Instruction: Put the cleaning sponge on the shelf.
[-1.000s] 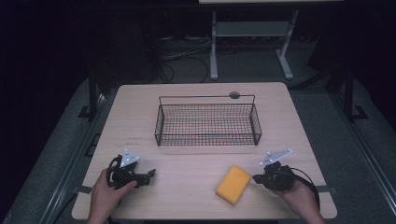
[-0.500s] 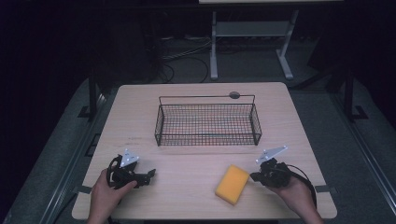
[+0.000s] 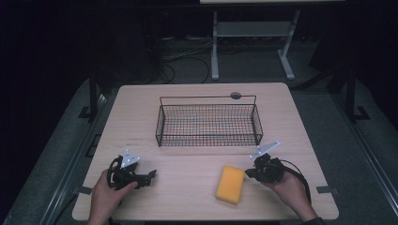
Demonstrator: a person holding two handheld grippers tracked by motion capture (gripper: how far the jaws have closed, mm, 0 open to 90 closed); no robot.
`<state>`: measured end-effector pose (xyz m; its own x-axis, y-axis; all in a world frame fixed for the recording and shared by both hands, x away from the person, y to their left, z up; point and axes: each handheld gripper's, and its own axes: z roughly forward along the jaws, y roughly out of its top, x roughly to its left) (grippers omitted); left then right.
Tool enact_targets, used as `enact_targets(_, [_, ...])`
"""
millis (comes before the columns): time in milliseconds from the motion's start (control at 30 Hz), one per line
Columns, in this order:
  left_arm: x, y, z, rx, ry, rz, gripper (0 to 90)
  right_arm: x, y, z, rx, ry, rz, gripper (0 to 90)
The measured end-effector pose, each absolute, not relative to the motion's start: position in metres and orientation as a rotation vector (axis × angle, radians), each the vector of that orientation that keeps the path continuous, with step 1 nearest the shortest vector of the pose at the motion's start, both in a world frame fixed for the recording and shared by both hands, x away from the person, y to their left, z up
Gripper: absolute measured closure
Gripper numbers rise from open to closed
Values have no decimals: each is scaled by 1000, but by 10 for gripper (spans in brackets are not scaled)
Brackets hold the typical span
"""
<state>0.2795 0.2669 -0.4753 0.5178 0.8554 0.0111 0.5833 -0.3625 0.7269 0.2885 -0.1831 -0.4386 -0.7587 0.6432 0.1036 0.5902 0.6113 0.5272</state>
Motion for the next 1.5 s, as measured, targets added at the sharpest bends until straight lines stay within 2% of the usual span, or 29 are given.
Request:
enact_targets(667, [279, 267, -475, 2084, 1169, 515, 126, 312, -153, -438, 1007, 2766, 832, 897])
enact_targets(1500, [279, 267, -475, 2084, 1170, 515, 126, 324, -115, -434, 928, 2814, 836, 898])
